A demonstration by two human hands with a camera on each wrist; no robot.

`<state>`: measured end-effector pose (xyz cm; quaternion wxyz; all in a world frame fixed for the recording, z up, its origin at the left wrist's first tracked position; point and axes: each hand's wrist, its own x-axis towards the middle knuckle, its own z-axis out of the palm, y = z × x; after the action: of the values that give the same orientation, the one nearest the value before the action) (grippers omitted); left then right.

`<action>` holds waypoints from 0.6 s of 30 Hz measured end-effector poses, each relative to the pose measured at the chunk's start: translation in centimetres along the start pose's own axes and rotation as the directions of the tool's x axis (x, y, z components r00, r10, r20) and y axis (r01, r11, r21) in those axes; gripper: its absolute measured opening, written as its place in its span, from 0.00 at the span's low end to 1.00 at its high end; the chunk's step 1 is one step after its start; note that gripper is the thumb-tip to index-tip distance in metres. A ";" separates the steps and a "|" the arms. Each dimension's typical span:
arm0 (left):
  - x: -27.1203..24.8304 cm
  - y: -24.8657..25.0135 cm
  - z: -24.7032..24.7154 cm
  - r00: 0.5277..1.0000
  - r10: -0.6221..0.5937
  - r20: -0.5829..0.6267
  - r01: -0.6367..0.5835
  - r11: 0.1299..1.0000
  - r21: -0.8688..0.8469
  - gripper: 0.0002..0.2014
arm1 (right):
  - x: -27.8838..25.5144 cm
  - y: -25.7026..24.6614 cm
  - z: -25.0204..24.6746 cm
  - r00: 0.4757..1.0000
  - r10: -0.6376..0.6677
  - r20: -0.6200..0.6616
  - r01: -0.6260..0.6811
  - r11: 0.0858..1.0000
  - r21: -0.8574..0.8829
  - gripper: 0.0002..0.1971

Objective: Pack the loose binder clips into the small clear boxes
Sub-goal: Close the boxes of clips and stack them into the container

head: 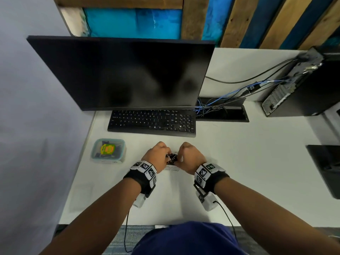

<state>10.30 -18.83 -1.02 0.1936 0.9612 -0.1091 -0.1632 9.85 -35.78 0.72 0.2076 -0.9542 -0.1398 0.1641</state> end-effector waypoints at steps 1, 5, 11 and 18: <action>-0.1 0.0 0.0 1.000 0.004 0.002 -0.004 1.000 0.012 0.14 | 0.0 0.0 0.0 1.000 0.023 -0.013 -0.023 1.000 0.012 0.11; -0.5 0.3 -0.1 1.000 0.022 0.021 -0.023 0.999 0.030 0.17 | 0.0 0.1 0.2 0.997 0.065 -0.049 -0.065 0.998 0.006 0.11; -0.2 0.5 -0.6 0.998 0.029 0.049 -0.034 0.994 0.099 0.14 | 0.5 0.3 0.1 0.987 0.156 -0.039 -0.151 0.983 0.101 0.14; -0.2 0.8 -0.7 1.000 -0.027 -0.005 0.027 0.999 0.022 0.08 | 1.0 0.7 -0.2 0.987 0.161 -0.011 -0.160 0.985 0.072 0.06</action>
<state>10.21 -19.23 0.00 0.1811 0.9650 -0.0976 -0.1625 10.96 -36.11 0.33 0.2287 -0.9557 -0.0549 0.1769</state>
